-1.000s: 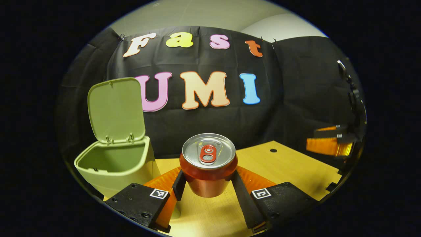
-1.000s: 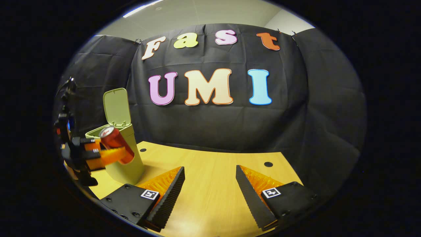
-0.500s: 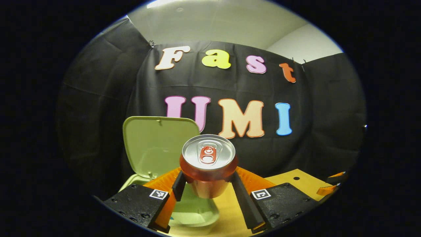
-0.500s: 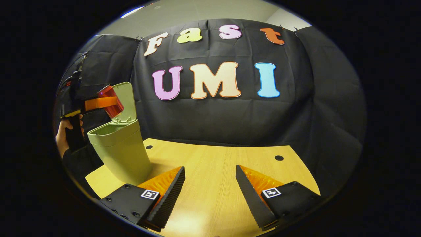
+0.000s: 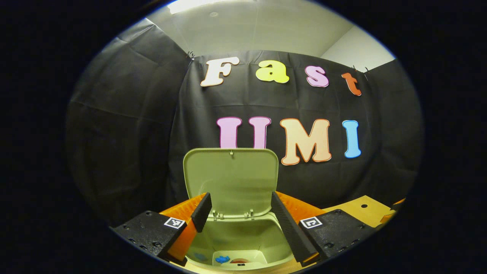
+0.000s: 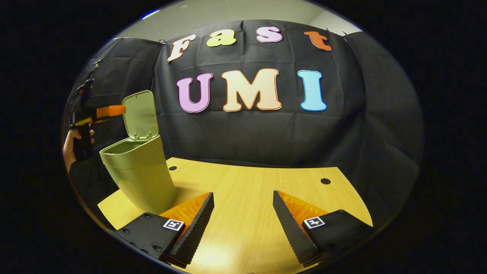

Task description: Press the lid of the desktop garbage bin to open it, pick up the crumpled paper on the desktop and throw it into the bin, then pick up the pop can on the desktop and drop it into the bin, and finally close the garbage bin lid.

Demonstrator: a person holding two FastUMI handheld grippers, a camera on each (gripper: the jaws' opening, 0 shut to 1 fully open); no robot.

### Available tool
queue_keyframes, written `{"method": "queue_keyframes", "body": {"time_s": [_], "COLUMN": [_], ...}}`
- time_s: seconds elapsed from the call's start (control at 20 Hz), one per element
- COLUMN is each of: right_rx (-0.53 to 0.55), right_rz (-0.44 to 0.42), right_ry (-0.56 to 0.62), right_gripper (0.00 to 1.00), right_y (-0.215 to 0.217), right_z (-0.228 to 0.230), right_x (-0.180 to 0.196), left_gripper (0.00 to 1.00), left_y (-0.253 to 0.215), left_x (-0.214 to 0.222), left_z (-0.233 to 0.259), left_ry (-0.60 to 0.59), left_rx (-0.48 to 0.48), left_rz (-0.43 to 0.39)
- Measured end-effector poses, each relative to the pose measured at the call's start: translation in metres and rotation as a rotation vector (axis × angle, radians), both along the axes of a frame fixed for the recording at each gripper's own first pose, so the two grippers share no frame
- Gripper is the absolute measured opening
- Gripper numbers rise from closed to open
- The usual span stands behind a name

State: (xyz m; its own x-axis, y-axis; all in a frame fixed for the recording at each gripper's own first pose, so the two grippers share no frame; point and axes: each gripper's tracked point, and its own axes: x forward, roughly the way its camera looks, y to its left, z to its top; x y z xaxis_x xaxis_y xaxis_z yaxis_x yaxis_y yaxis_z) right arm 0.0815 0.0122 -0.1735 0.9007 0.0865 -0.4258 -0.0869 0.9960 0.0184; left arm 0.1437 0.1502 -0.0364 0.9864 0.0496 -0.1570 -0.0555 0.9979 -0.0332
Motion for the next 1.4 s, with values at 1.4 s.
{"method": "queue_keyframes", "body": {"time_s": [1.4], "right_rx": [0.026], "right_rz": [0.031], "right_ry": [-0.003], "right_gripper": [0.95], "right_y": [0.024], "right_z": [-0.011], "right_x": [-0.025], "left_gripper": [0.94], "left_y": [0.006], "left_x": [0.017], "left_z": [-0.03], "left_ry": [0.203], "left_rx": [0.031], "left_rz": [-0.048]}}
